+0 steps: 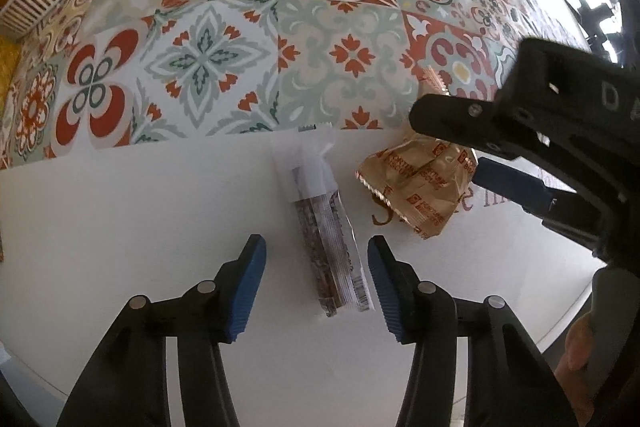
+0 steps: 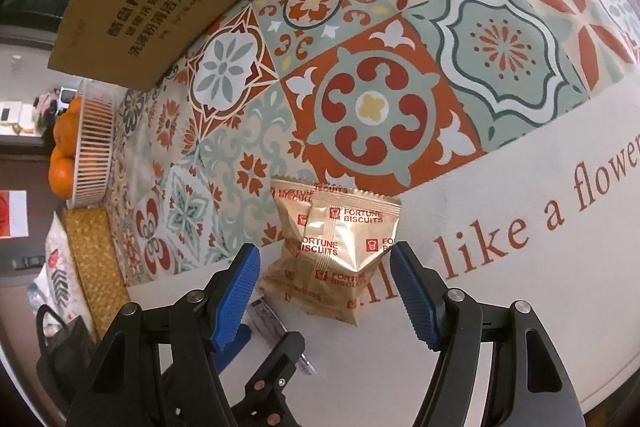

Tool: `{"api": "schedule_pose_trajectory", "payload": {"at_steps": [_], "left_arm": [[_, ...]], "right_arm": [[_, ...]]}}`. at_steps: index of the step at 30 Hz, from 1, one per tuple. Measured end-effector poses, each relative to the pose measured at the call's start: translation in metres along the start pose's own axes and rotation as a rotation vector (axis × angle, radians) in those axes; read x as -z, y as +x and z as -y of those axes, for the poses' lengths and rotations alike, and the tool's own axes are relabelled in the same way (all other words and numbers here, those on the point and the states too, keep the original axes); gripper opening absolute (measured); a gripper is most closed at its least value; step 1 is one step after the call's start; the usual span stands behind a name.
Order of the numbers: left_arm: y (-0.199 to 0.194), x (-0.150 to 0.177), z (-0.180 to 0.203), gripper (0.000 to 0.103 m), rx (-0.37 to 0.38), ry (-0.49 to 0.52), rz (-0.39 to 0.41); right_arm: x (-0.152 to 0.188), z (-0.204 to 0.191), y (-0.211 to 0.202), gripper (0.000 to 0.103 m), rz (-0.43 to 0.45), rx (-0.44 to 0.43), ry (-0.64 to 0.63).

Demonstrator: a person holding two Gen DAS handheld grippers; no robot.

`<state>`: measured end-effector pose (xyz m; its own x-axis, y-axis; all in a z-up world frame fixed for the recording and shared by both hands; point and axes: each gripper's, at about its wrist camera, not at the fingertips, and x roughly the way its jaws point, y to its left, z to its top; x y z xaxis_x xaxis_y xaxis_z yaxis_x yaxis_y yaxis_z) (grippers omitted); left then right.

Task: Organize soft objects
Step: 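Grasp the wrapped snack bar with the left tool while the right tool grasps the Fortune Biscuits packet, then carry the snack bar and biscuit packet with both tools over the box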

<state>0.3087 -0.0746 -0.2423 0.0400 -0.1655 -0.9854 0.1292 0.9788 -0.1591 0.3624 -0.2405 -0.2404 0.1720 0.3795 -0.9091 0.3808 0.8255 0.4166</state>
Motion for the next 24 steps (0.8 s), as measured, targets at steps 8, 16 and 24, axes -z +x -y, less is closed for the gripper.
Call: {"api": "schedule_pose_trajectory", "payload": {"at_steps": [8,16,24], "left_arm": [[-0.001,0.0,-0.009,0.026,0.022,-0.034,0.043],[-0.008,0.003,-0.033,0.021,0.072,-0.097,0.064],[-0.02,-0.005,-0.039,0.021,0.076,-0.114,0.125]], "right_arm": [[0.0,-0.008,0.008,0.055,-0.012,0.041,-0.056],[0.005,-0.016,0.009,0.051,0.013,0.073,-0.144],[0.011,-0.02,0.007,0.05,0.031,0.085,-0.191]]}}
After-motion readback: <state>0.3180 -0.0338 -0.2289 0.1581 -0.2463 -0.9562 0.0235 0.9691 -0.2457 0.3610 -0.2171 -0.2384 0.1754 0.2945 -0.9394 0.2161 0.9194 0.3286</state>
